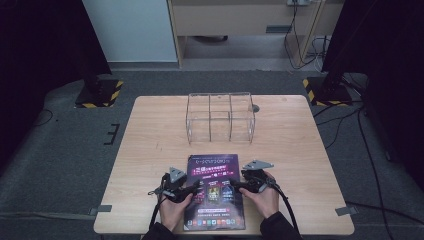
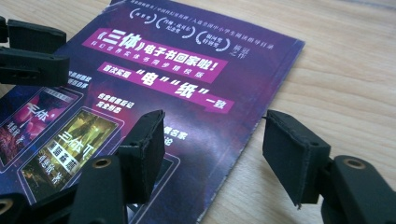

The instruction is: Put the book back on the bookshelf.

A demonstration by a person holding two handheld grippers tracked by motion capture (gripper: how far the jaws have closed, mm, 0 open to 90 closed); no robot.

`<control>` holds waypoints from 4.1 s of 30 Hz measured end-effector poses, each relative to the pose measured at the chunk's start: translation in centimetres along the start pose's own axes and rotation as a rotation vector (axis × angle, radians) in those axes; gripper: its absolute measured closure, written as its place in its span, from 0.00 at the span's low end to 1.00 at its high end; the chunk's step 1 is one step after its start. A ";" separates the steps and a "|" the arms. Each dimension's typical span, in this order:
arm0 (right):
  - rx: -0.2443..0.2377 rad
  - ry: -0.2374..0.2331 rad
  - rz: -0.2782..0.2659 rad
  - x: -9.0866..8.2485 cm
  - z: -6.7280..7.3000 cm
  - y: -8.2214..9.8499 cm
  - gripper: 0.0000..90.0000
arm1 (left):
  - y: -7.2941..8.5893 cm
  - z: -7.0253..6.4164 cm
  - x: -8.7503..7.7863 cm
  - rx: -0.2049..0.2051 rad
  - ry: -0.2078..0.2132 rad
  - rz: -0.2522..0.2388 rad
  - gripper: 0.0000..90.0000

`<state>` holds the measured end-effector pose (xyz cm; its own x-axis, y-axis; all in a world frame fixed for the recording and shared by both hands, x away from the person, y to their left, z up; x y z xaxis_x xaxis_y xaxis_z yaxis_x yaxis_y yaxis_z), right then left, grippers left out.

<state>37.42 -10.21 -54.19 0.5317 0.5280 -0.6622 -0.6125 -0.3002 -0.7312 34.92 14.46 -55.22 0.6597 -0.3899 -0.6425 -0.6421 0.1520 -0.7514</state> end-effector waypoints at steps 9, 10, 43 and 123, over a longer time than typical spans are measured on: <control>0.009 0.001 0.024 0.7 0.4 0.4 0.44 | -0.1 -0.1 0.3 0.013 -0.019 -0.012 0.44; 0.012 0.000 0.026 0.7 0.5 0.4 0.43 | -0.1 -0.1 0.3 0.011 -0.020 -0.012 0.44; 0.104 -0.008 -0.051 0.7 0.2 1.0 0.48 | -0.4 0.7 -1.2 -0.190 0.154 -0.166 0.48; 0.092 -0.169 -0.107 -0.7 -1.1 -0.6 0.35 | -3.4 -1.9 -4.5 -0.049 0.304 -0.299 0.93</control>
<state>38.10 -11.27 -53.49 0.4956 0.6808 -0.5394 -0.6130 -0.1658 -0.7725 33.35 14.01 -49.50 0.6790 -0.6613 -0.3188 -0.4630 -0.0487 -0.8850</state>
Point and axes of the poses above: each handheld gripper's, and its own axes: x roughly forward along the jaws, y roughly out of its underside, z roughly to its left, the point moved 3 cm from there along x, roughly forward along the jaws
